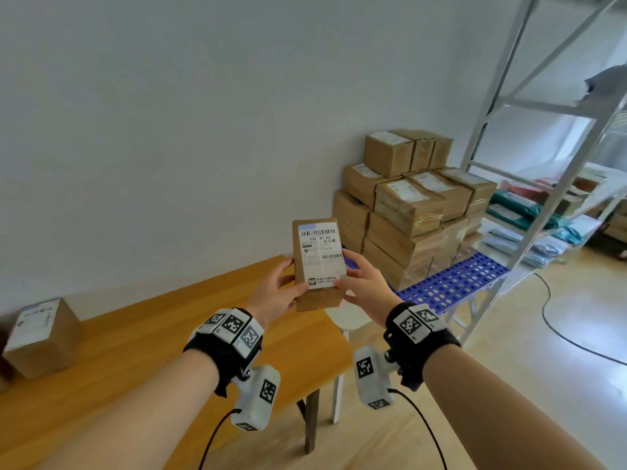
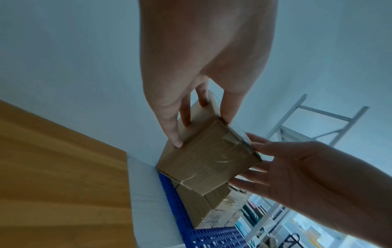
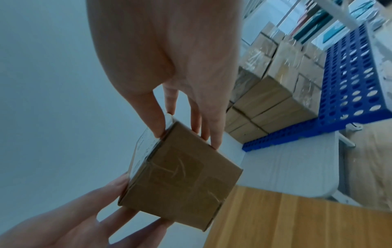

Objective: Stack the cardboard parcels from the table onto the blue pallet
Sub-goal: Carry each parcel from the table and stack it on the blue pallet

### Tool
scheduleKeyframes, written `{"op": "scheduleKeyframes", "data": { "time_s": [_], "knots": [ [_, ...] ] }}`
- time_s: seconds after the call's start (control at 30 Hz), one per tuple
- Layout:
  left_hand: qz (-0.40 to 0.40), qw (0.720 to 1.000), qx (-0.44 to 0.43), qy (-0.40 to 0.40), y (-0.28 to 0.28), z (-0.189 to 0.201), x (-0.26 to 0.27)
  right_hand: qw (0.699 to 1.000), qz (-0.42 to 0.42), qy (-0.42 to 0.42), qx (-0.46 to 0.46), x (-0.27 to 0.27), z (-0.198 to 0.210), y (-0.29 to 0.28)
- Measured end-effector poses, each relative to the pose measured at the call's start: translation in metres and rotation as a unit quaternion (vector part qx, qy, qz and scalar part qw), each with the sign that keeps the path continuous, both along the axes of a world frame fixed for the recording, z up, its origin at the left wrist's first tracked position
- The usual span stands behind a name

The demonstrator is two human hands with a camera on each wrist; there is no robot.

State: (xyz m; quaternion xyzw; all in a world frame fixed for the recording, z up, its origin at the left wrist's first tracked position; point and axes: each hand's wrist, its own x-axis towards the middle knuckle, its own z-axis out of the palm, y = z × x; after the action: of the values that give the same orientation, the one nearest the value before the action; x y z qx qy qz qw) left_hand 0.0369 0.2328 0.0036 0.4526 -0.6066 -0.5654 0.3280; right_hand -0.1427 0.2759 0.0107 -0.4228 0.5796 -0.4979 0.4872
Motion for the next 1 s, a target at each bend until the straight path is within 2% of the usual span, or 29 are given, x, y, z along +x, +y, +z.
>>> {"op": "scheduleKeyframes", "data": {
  "time_s": [0.3, 0.67, 0.8, 1.0],
  "knots": [
    [-0.07, 0.997, -0.033, -0.002, -0.041, 0.032, -0.113, 0.996, -0.081, -0.001, -0.038, -0.107, 0.025, -0.008],
    [-0.12, 0.99, -0.071, 0.033, -0.121, 0.064, -0.264, 0.991, -0.131, -0.006, -0.032, -0.251, 0.059, -0.072],
    [-0.147, 0.982, -0.112, 0.026, -0.138, 0.083, -0.312, 0.988, -0.153, -0.007, -0.037, -0.296, 0.074, -0.086],
    [-0.152, 0.982, -0.105, 0.033, -0.152, 0.094, -0.377, 0.983, -0.174, 0.0, -0.054, -0.358, 0.083, -0.103]
  ]
}}
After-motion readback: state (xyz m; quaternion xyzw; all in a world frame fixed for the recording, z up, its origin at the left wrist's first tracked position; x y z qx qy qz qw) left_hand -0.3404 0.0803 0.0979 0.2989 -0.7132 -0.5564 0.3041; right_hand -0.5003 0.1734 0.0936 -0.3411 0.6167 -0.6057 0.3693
